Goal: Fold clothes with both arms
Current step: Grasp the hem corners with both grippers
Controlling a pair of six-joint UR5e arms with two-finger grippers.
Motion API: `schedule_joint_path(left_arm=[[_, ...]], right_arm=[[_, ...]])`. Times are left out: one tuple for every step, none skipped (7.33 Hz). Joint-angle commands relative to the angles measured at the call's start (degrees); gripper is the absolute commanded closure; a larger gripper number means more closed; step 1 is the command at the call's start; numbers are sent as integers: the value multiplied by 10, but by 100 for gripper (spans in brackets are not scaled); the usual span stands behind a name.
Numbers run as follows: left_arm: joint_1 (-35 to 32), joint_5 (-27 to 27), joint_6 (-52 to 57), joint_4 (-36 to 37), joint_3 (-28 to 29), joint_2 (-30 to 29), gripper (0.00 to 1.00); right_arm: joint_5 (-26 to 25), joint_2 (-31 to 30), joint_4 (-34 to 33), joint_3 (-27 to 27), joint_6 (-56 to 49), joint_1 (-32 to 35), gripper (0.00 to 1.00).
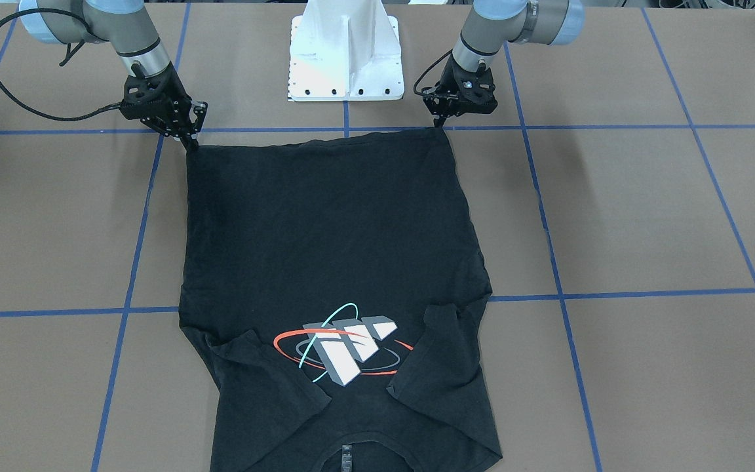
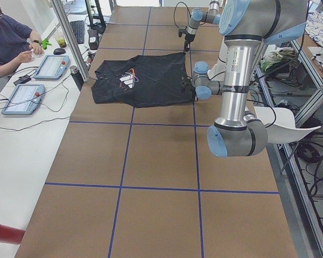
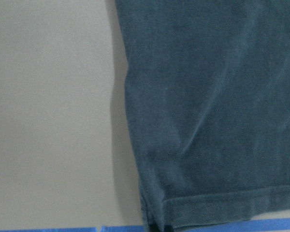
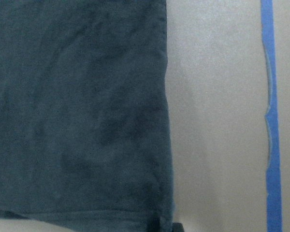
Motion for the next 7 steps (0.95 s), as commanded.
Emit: schedule_joint_path(left_arm=[[0, -1, -1, 0, 0, -2, 100], [-1, -4, 0, 0, -3, -3, 100], [-2, -10, 4, 2, -36, 4, 100], [-4, -48, 2, 6, -64, 4, 100], [-6, -80, 2, 9, -91, 7, 100], [-5, -104, 2, 8, -139, 46, 100], [-2, -134, 2, 7, -184, 79, 100]], right_arm=[[0, -1, 0, 1, -1, -1, 100], [1, -1, 1, 4, -1, 0, 100], [11, -5, 0, 21, -1, 1, 100], [35, -10, 0, 45, -1, 3, 100], [70, -35, 1, 87, -1, 4, 100], [124, -69, 0, 138, -1, 5, 100], [185, -85, 0, 171, -1, 4, 100]])
